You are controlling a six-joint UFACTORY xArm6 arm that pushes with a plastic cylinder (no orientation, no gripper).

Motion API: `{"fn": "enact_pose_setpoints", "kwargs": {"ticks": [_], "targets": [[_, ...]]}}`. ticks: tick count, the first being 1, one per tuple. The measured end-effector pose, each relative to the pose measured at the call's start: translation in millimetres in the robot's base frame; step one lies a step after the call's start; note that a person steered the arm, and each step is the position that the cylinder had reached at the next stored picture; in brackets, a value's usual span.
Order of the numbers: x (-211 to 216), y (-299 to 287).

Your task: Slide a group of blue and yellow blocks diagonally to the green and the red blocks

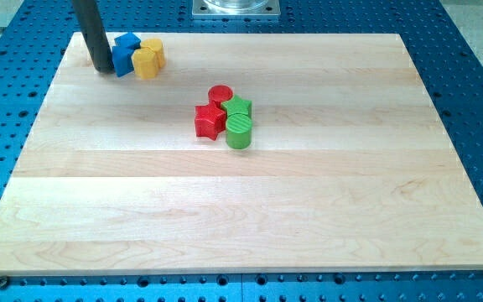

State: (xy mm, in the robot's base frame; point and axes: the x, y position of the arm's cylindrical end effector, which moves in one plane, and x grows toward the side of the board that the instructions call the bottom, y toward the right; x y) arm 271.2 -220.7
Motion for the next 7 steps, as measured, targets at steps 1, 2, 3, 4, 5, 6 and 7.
{"fn": "enact_pose_setpoints", "kwargs": {"ticks": [1, 2, 3, 4, 5, 6, 7], "targets": [[-24, -7], [-64, -28], [-80, -16], [-80, -9], [-78, 15], [-69, 10], [-50, 14]]}}
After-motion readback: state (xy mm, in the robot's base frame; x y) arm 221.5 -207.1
